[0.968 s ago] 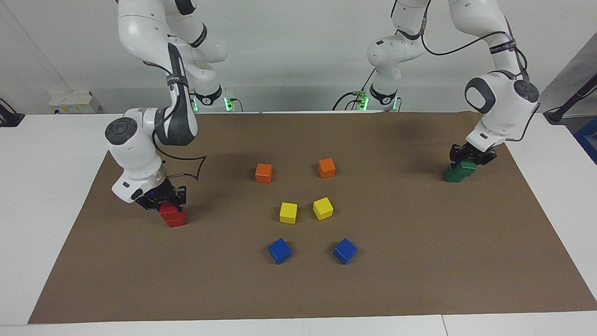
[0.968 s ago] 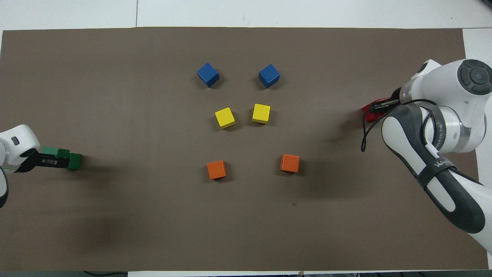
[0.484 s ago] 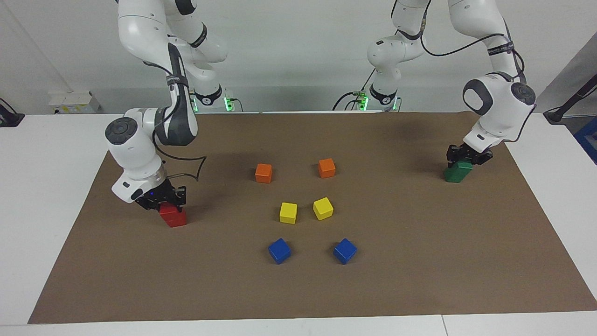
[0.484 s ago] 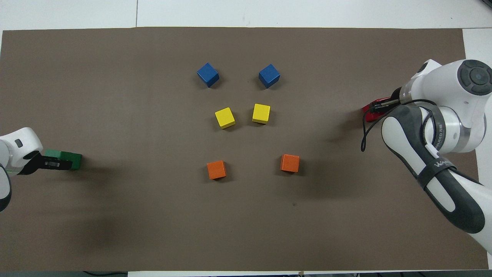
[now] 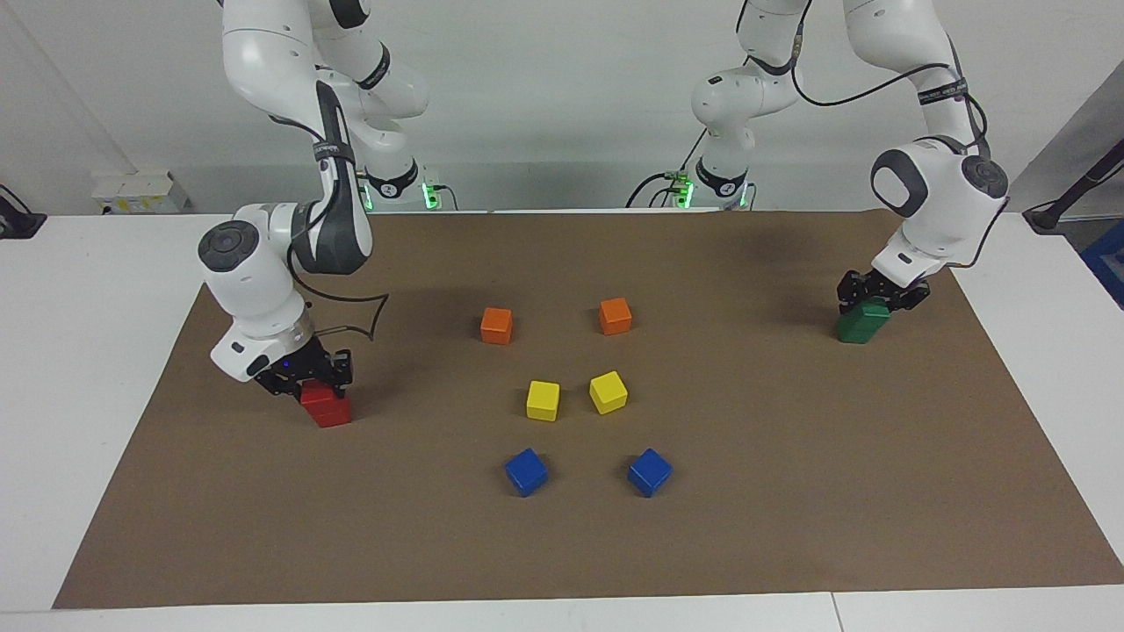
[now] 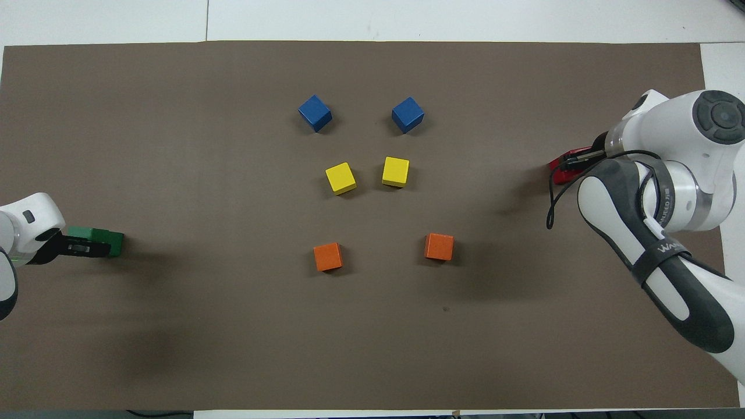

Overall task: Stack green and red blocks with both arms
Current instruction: 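Open the left gripper and lift it away from the green stack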

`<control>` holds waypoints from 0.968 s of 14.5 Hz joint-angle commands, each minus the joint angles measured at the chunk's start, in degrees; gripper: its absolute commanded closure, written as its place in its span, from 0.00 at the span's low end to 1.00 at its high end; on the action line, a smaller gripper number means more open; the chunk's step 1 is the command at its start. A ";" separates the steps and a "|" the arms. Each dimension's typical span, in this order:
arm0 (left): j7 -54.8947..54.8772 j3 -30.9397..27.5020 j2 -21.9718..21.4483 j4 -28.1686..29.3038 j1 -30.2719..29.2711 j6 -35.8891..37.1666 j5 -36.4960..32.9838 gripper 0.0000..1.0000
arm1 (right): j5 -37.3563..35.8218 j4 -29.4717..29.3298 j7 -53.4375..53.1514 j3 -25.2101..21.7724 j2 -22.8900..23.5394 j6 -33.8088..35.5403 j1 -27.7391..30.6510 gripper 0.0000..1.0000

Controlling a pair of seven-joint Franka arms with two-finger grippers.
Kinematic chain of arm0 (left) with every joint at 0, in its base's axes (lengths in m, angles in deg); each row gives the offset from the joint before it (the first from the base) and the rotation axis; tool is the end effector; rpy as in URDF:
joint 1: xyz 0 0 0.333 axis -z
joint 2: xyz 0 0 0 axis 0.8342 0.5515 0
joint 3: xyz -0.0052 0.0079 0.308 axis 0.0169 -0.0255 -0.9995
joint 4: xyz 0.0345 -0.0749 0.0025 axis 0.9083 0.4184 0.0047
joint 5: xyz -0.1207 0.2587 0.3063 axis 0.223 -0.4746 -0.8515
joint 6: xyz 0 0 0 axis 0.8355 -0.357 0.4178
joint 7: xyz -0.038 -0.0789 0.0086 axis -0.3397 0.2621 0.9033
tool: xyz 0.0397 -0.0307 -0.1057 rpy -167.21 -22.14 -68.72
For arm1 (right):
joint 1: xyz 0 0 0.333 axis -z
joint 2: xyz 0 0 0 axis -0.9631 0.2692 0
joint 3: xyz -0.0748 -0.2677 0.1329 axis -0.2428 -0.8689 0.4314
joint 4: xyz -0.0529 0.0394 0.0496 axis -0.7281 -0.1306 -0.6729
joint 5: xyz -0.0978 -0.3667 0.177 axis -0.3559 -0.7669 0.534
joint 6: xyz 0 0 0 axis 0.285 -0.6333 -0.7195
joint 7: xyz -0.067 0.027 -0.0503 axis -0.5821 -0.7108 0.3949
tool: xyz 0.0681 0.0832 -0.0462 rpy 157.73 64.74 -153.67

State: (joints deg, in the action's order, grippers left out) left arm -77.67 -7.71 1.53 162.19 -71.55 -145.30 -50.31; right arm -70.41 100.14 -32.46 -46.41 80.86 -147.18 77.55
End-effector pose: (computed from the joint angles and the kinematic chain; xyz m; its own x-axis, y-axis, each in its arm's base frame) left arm 0.5117 0.1264 0.3091 0.9700 -0.2432 -0.0030 -0.2430 -0.9695 0.0313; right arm 0.6402 -0.0165 0.3137 0.9862 0.1475 0.0756 0.1461 -0.9890 0.0238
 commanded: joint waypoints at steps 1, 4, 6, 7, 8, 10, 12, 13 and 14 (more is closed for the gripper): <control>-0.68 0.55 -0.48 -3.34 -0.45 3.86 0.72 0.00 | 0.41 0.95 0.18 0.29 -0.24 -1.66 0.17 0.00; -0.59 0.55 -0.74 -8.89 -0.01 8.44 0.63 0.00 | 0.41 0.87 0.18 0.29 -0.24 -1.49 0.17 0.00; -0.24 0.55 -1.18 -12.83 0.08 12.56 0.63 0.00 | 0.33 0.17 0.09 0.29 -0.24 -0.61 0.17 0.00; 0.02 0.81 -1.45 -14.86 0.08 14.50 0.63 0.00 | 0.41 0.08 -0.60 0.38 -0.76 -0.17 0.09 0.00; 0.98 1.16 -2.32 -16.53 0.17 16.52 0.63 0.00 | 0.41 -0.10 -1.13 0.46 -1.47 1.40 -0.09 0.00; 11.04 1.26 -4.25 -19.17 2.52 19.86 0.63 0.00 | 0.33 -1.24 -2.36 0.55 -4.27 6.31 -0.35 0.00; 25.18 1.43 -4.44 -23.20 5.43 23.64 0.63 0.00 | 0.41 -2.47 -2.46 1.25 -7.78 11.67 -0.35 0.00; 29.51 1.34 -4.26 -25.49 6.83 26.27 0.37 0.00 | 0.41 -2.74 -2.46 1.43 -9.89 13.87 -0.35 0.00; 31.82 1.43 -3.91 -27.95 7.20 29.17 0.28 0.00 | 0.59 -2.74 -2.46 1.43 -11.91 16.07 -0.35 0.00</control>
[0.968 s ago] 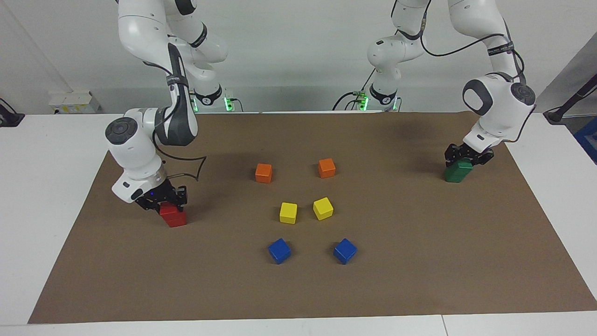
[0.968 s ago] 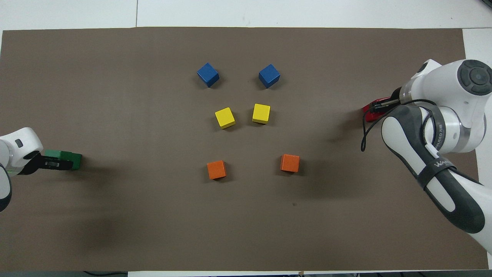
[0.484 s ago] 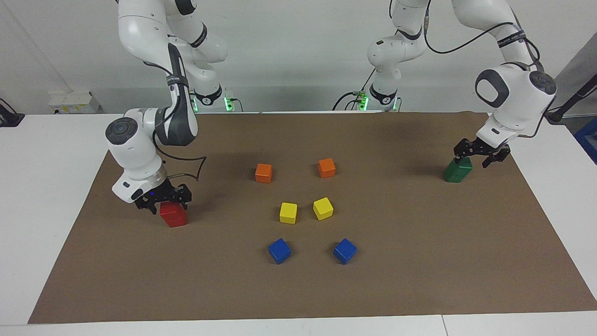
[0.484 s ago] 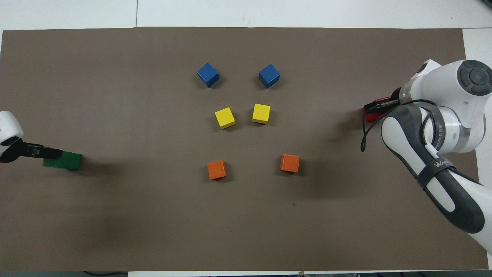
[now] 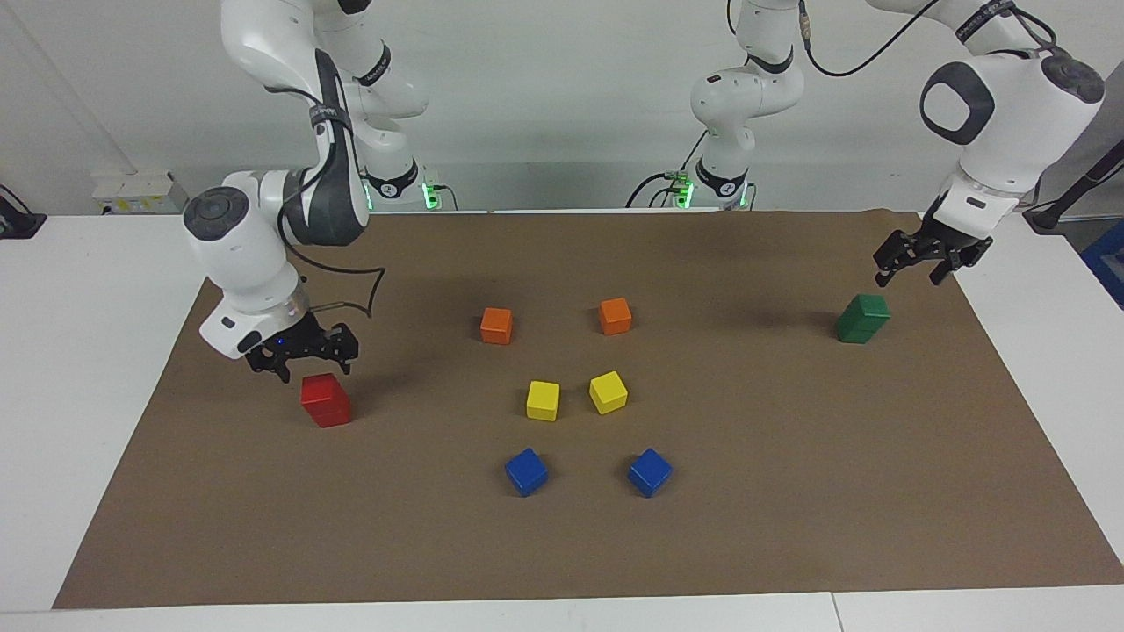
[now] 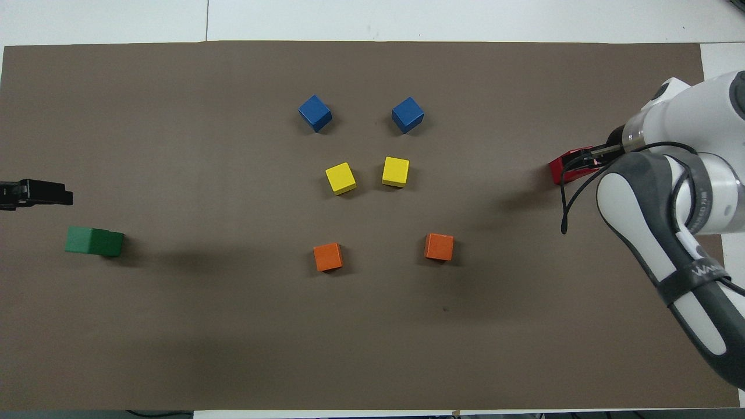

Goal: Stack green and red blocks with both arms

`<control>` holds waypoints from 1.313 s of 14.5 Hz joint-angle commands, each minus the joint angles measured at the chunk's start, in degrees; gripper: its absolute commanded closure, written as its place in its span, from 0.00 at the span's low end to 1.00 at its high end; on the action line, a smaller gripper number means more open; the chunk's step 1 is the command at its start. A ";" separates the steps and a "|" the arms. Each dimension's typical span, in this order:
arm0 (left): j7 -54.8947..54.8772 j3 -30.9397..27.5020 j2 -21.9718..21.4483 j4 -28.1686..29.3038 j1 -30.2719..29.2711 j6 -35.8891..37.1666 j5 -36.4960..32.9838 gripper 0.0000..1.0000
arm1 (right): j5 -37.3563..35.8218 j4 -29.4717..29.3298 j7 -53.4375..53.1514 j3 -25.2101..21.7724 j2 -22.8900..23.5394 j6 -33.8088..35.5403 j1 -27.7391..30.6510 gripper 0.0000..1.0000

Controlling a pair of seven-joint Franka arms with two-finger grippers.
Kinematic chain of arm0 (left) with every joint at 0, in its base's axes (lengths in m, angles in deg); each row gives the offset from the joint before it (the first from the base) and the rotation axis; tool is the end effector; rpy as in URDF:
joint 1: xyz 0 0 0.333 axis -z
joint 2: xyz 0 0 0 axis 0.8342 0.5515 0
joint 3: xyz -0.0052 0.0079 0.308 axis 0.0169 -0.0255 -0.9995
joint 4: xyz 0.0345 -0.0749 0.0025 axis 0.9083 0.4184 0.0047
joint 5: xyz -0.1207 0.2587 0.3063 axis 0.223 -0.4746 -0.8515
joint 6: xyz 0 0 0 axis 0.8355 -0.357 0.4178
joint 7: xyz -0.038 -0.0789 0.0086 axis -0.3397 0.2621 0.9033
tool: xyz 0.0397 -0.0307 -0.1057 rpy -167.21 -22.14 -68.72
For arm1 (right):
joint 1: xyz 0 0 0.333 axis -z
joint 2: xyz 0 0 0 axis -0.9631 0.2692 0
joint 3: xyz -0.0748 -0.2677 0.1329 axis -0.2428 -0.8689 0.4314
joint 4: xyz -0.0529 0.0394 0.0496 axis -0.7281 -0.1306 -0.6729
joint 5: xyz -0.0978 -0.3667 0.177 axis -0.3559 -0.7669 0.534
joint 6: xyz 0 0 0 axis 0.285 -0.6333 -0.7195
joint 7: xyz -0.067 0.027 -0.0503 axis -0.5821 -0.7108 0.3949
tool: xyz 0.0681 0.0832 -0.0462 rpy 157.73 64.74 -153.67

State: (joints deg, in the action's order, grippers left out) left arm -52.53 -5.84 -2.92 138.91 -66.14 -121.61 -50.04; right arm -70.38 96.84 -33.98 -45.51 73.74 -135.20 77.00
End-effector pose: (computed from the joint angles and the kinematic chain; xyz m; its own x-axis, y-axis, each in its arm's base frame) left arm 0.5659 0.0625 0.5128 0.9970 0.0546 0.0549 0.0530 -0.9981 0.0302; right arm 0.6290 -0.0013 0.4008 0.9886 0.1426 0.0489 0.1417 -0.9897 0.0215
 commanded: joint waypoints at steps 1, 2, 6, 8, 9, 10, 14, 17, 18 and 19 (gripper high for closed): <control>7.06 -0.44 0.63 -6.95 1.87 8.64 0.02 0.00 | 1.08 0.56 -0.93 0.71 -7.25 6.99 0.20 0.00; 7.06 -0.44 0.63 -8.72 1.96 11.19 0.02 0.00 | 1.78 0.39 -0.93 0.97 -9.28 9.72 0.20 0.00; 6.97 -0.52 0.98 -16.36 2.66 24.36 -0.16 0.00 | 2.14 -1.98 -0.93 0.88 -16.23 21.32 0.29 0.00; 6.97 -0.70 1.94 -18.04 3.89 28.08 -0.42 0.00 | 2.14 -4.00 -0.85 0.80 -17.56 25.37 0.37 0.00; 6.97 -0.87 2.12 -18.14 3.98 28.44 -0.42 0.00 | 2.14 -6.19 -0.85 0.79 -17.04 27.04 0.37 0.00; 6.89 -0.96 2.30 -18.22 4.07 28.44 -0.42 0.00 | 2.05 -7.60 -0.85 0.79 -16.34 27.75 0.37 0.00; 6.18 -1.40 2.56 -18.14 6.00 27.31 -1.04 0.00 | 1.61 -12.44 -0.93 0.71 -11.32 29.43 0.73 0.00; 2.42 -1.49 2.48 -18.14 6.44 26.86 -1.13 0.00 | 1.44 -12.45 -1.20 0.71 -11.32 29.87 0.46 0.00; 2.14 -1.49 2.48 -18.14 6.45 26.86 -1.13 0.00 | 1.35 -12.45 -1.20 0.71 -11.32 29.87 0.38 0.00; 2.14 -1.49 2.48 -18.14 6.45 26.78 -1.04 0.00 | 1.35 -12.45 -1.20 0.79 -11.41 29.87 0.37 0.00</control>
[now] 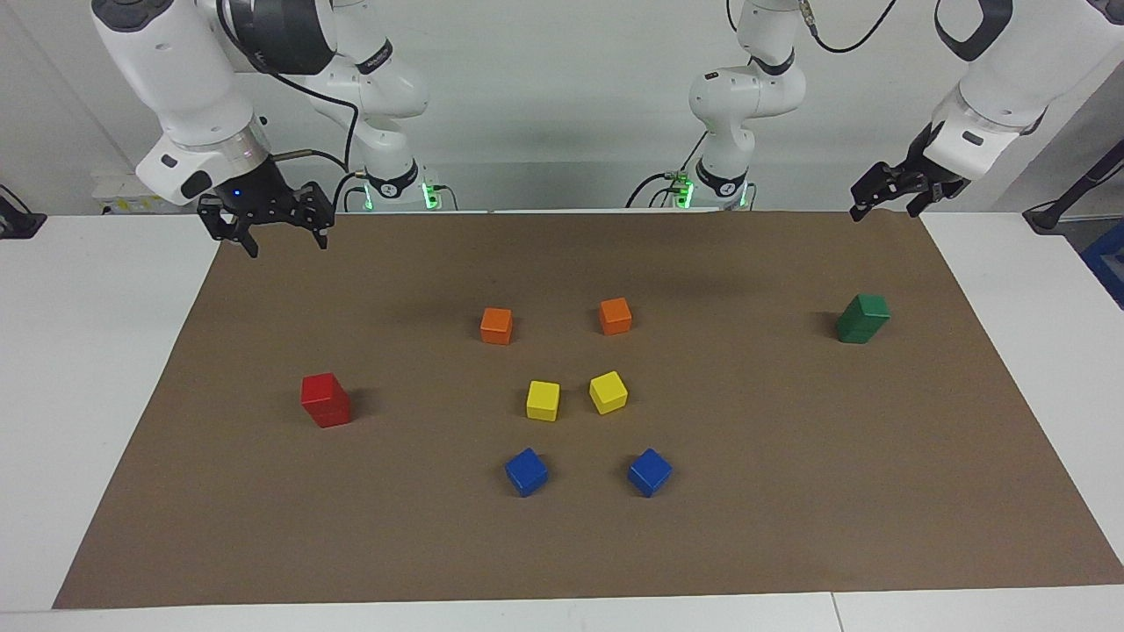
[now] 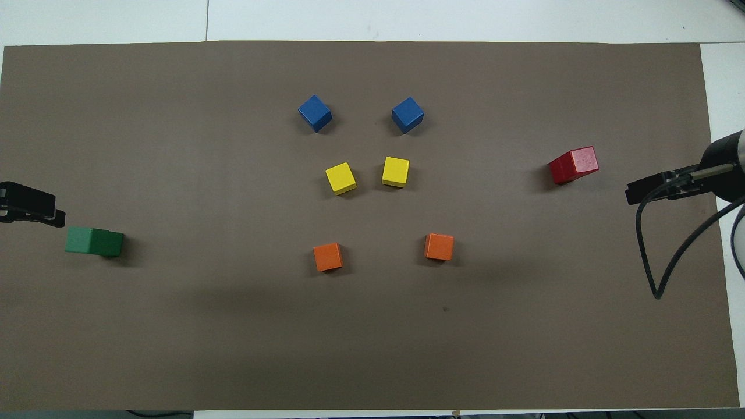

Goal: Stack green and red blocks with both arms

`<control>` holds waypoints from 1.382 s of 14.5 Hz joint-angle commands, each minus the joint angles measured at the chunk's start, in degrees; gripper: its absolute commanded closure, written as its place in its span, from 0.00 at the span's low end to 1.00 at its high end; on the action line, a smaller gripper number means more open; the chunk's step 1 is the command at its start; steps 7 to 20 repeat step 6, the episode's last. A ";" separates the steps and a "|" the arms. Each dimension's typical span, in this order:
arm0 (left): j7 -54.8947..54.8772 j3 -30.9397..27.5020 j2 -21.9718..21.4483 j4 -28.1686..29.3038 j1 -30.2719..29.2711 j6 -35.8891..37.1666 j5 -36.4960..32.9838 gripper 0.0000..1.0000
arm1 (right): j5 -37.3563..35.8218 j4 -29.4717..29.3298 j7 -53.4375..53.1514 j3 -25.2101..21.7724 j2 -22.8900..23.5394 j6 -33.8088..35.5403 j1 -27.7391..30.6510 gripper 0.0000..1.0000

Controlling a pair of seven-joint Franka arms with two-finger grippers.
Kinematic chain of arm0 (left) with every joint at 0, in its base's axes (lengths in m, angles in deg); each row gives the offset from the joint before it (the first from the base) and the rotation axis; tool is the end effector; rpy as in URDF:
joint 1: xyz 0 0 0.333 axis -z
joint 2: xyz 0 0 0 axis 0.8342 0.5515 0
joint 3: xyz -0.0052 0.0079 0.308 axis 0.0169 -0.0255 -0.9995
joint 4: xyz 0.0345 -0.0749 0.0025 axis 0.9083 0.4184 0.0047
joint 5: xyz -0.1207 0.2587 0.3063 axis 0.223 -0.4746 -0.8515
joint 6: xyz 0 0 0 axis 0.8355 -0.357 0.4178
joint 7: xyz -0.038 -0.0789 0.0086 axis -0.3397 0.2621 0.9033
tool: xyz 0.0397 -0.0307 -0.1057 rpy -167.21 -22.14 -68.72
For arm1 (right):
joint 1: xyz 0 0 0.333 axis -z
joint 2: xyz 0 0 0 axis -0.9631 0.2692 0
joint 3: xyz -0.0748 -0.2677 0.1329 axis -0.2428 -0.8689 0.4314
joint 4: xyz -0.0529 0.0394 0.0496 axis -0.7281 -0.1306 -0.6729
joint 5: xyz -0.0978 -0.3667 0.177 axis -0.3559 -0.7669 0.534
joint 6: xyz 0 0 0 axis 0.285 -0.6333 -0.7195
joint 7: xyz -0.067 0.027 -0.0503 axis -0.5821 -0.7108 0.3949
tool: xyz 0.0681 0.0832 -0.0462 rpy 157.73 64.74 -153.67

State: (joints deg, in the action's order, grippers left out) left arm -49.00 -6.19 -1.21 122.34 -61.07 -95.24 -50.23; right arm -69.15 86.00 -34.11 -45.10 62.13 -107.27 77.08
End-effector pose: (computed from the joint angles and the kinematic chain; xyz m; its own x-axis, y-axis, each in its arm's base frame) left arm 0.5458 0.0137 0.6025 0.9890 0.0166 -0.1471 0.0220 -0.9991 0.0358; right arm 0.5682 0.0044 0.5753 0.9899 0.1347 -0.0449 0.1349 -0.9909 0.0004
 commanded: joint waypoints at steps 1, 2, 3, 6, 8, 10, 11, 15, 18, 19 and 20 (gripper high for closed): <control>-1.39 -1.15 0.68 -1.57 1.38 0.40 -0.85 0.00 | 0.12 -1.61 -1.15 0.30 0.20 1.94 0.30 0.00; -1.48 -1.06 0.51 -1.57 1.29 0.40 -0.76 0.00 | 0.12 -1.61 -1.15 0.30 0.20 1.85 0.30 0.00; -1.40 -1.06 0.50 -1.66 1.11 0.49 -0.76 0.00 | 0.12 -1.61 -1.24 0.30 0.20 1.85 0.30 0.00; -1.48 -1.06 0.42 -1.57 1.20 0.58 -0.59 0.00 | 0.12 -1.43 -1.24 0.30 0.20 1.68 0.30 0.00; -1.48 -1.06 0.42 -1.57 1.20 0.58 -0.59 0.00 | 0.12 -1.43 -1.24 0.30 0.20 1.68 0.30 0.00; -1.48 -1.06 0.42 -1.57 1.20 0.58 -0.59 0.00 | 0.12 -1.43 -1.24 0.30 0.20 1.68 0.30 0.00; -1.48 -1.06 0.42 -1.57 1.20 0.58 -0.59 0.00 | 0.12 -1.43 -1.24 0.30 0.20 1.68 0.30 0.00; -1.48 -1.06 0.42 -1.57 1.20 0.58 -0.59 0.00 | 0.12 -1.43 -1.24 0.30 0.20 1.68 0.30 0.00; -1.48 -1.06 0.42 -1.57 1.20 0.58 -0.59 0.00 | 0.12 -1.43 -1.24 0.30 0.20 1.68 0.30 0.00; -1.48 -1.06 0.42 -1.57 1.20 0.58 -0.59 0.00 | 0.12 -1.43 -1.24 0.30 0.20 1.68 0.30 0.00; -1.48 -1.06 0.42 -1.57 1.20 0.58 -0.59 0.00 | 0.12 -1.43 -1.24 0.30 0.20 1.68 0.30 0.00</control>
